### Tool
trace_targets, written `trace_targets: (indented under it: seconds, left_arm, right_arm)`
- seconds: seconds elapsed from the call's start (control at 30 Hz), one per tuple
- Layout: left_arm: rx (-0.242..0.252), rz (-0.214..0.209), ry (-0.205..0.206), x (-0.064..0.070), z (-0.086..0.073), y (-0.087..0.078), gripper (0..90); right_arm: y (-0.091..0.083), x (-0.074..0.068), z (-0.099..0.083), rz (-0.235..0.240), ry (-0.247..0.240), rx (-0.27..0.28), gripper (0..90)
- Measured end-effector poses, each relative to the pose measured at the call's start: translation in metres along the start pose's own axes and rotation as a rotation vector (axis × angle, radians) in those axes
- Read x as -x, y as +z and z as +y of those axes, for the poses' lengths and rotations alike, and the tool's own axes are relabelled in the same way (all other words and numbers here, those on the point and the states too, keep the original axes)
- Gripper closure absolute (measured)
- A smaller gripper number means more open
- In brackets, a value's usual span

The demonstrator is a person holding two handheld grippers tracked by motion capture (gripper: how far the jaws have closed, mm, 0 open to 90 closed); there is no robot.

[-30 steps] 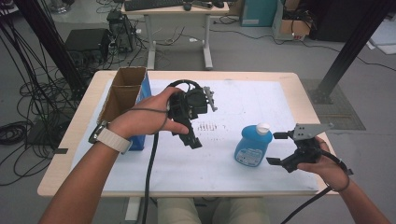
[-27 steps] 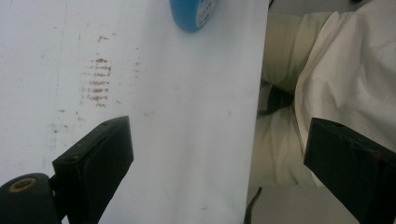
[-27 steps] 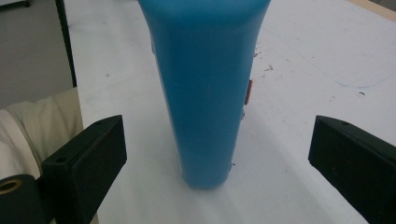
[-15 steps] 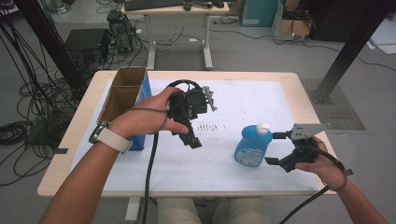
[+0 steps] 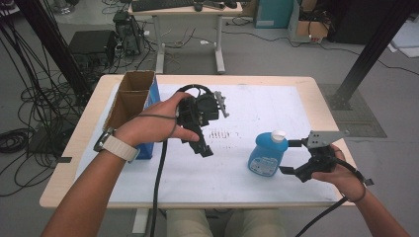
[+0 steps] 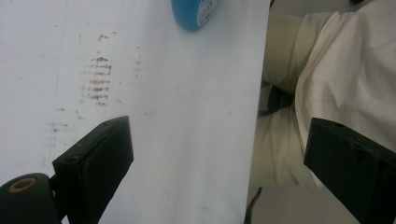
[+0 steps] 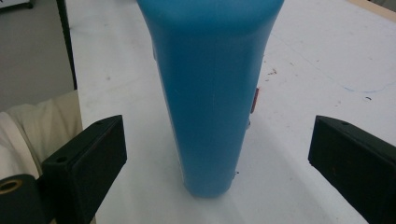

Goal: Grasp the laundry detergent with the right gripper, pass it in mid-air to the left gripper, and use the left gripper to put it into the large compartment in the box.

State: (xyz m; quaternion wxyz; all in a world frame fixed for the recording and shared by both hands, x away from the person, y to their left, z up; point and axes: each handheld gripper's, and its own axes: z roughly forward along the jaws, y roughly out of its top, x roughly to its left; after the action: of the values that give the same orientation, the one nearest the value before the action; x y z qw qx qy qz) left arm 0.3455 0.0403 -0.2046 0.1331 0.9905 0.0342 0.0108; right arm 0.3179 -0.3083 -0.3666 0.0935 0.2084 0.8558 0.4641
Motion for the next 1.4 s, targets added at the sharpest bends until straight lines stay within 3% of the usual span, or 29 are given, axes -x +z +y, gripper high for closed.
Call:
trace_targets:
  seconds: [1.4]
  left_arm:
    - [0.002,0.006,-0.003,-0.0004,-0.0026,0.0007,8.5]
  right_arm:
    - [0.0013,-0.0007,0.0015,0.004,0.002,0.013,4.6]
